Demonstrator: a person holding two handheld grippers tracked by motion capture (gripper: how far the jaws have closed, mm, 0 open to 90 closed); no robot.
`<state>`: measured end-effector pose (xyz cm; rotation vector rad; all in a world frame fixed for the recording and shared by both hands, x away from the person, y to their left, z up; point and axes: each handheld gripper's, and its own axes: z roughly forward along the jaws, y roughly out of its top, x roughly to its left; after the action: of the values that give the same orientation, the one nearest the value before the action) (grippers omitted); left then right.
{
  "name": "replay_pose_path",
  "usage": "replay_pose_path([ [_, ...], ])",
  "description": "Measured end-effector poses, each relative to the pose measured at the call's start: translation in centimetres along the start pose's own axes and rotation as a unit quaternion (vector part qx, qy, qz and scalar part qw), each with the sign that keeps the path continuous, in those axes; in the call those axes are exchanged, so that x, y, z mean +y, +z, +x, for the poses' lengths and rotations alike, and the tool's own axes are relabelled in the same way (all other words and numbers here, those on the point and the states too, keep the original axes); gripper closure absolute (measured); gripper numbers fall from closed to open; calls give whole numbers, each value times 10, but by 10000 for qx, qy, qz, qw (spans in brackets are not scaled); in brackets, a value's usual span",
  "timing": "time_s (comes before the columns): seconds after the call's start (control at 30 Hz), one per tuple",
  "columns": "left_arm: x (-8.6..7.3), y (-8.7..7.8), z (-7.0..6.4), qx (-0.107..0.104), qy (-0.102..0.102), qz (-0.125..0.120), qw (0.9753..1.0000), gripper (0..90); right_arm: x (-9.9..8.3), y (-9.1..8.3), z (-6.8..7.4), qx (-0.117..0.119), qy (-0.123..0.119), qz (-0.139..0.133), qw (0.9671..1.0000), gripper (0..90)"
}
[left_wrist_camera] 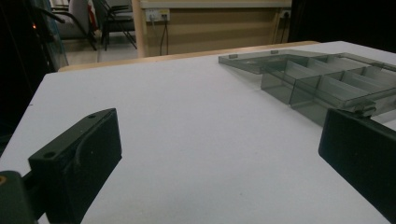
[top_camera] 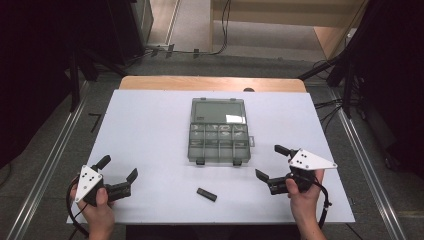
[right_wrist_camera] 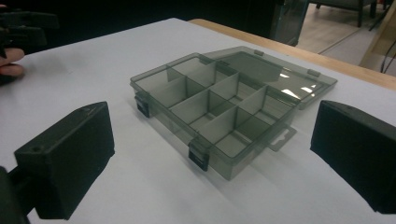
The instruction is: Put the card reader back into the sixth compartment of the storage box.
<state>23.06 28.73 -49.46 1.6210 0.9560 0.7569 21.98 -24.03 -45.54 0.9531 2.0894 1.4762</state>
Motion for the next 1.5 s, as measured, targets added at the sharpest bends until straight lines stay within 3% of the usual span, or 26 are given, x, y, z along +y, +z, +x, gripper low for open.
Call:
replay_pose_path([
  [0.67, 0, 1, -2, 1, 67, 38, 10000, 0, 15, 30, 22, 503, -140, 237, 9984, 0],
  [1.5, 1, 0, -2, 2, 97, 45, 9999, 0, 19, 65, 52, 1063, -339, 749, 9909, 0],
])
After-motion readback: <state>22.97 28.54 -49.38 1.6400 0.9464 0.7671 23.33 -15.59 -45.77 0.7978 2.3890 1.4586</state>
